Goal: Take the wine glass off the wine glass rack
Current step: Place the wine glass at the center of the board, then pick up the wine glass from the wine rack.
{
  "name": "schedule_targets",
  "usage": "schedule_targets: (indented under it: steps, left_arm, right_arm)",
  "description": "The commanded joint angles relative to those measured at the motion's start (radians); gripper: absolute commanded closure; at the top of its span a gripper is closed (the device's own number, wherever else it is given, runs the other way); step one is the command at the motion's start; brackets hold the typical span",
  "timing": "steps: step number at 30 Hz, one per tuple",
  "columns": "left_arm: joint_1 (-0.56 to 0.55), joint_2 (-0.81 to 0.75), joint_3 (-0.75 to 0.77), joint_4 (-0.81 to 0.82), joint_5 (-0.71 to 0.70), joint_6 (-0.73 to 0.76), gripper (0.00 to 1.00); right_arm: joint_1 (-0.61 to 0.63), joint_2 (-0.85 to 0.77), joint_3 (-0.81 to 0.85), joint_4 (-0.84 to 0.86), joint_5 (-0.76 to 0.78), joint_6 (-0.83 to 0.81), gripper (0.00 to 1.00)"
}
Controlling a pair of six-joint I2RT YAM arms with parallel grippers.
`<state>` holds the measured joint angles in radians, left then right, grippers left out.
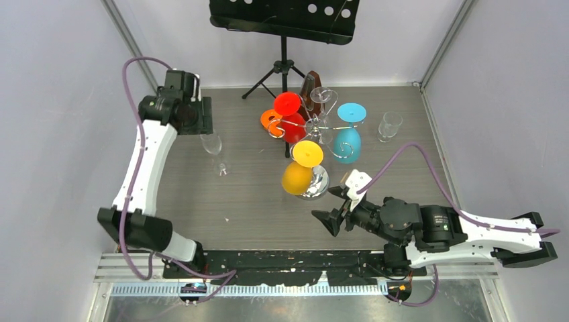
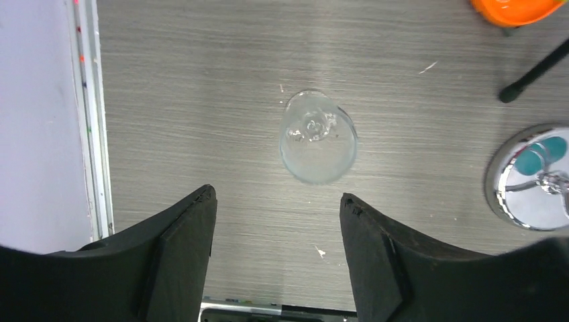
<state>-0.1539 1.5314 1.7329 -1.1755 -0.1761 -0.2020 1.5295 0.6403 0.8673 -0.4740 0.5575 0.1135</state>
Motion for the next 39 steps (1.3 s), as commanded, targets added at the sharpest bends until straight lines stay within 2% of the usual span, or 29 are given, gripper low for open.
schedule_targets:
  steps: [1, 7, 15, 19, 26, 30, 35, 39]
  left_arm:
    - [-0.026, -0.145, -0.024, 0.048, 0.002, -0.001, 0.32]
    - [-0.066, -0.302, -0.108, 0.088, 0.072, -0.008, 0.22]
    - [-0.197, -0.496, -0.235, 0.147, 0.168, -0.053, 0.18]
    - [-0.228, -0.567, -0.299, 0.196, 0.311, -0.081, 0.14]
    - [-0.231, -0.693, -0.467, 0.313, 0.550, -0.083, 0.12]
    - [-0.231, -0.750, -0.537, 0.328, 0.580, -0.074, 0.11]
    - [-0.231, -0.807, -0.618, 0.338, 0.609, -0.063, 0.11]
    - [-0.231, -0.856, -0.693, 0.352, 0.624, -0.051, 0.11]
  right_arm:
    - [-0.001, 0.018, 0.149, -0.080, 0.073, 0.023, 0.23]
    - [0.000, 0.038, 0.313, -0.240, 0.151, 0.067, 0.23]
    - [0.000, 0.067, 0.471, -0.369, 0.250, 0.120, 0.20]
    - [0.000, 0.109, 0.550, -0.434, 0.273, 0.189, 0.20]
    - [-0.035, 0.168, 0.651, -0.478, 0.282, 0.283, 0.22]
    - [-0.155, 0.230, 0.697, -0.478, 0.170, 0.263, 0.23]
    - [-0.418, 0.291, 0.729, -0.435, -0.017, 0.202, 0.24]
    - [-0.572, 0.341, 0.760, -0.411, -0.130, 0.179, 0.24]
